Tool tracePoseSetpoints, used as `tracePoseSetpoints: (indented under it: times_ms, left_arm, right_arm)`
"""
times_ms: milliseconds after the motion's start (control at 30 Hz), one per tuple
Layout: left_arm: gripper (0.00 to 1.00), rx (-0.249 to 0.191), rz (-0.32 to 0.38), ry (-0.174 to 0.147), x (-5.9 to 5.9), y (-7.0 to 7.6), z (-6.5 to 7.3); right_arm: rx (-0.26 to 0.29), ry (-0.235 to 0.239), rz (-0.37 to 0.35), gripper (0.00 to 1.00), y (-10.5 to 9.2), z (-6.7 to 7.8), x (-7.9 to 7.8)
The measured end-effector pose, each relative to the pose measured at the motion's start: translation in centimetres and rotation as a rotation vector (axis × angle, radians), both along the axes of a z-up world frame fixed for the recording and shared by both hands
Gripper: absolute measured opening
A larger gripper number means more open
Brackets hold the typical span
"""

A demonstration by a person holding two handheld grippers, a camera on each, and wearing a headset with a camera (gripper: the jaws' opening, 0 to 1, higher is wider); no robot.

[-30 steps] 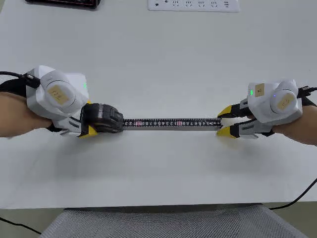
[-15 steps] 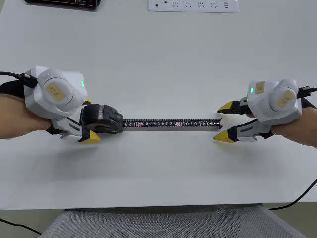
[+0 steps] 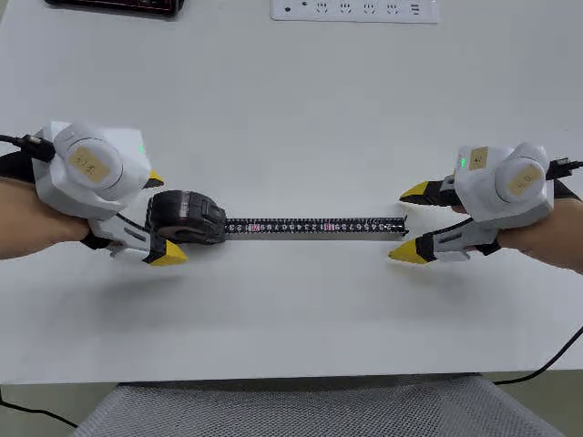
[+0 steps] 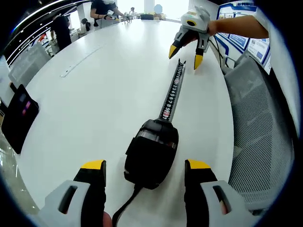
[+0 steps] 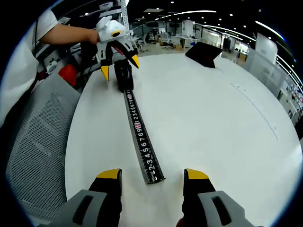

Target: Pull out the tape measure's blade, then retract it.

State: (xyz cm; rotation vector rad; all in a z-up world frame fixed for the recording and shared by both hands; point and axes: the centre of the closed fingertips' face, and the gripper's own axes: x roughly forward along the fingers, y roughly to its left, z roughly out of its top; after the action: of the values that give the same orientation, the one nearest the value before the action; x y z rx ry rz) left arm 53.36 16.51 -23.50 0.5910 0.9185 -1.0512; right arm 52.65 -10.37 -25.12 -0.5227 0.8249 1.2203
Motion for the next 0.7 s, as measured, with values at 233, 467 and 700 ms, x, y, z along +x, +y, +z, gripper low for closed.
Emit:
tracePoseSetpoints:
  times_ms: [233, 467, 700]
  left_arm:
    - [0.67, -0.109, 0.123, -0.026, 0.4, 0.1, 1.8]
    - [0.69, -0.140, 0.149, -0.077, -0.1, 0.6, 2.9]
    - [0.70, -0.170, 0.188, -0.105, -0.5, 0.9, 3.5]
  right_arm:
    - [0.043, -0.015, -0.072, 0.56, 0.0, 0.8, 0.0]
    - [0.052, -0.039, -0.116, 0.63, -0.5, 1.3, -0.2]
    - [0.060, -0.059, -0.148, 0.64, -1.0, 1.9, -0.6]
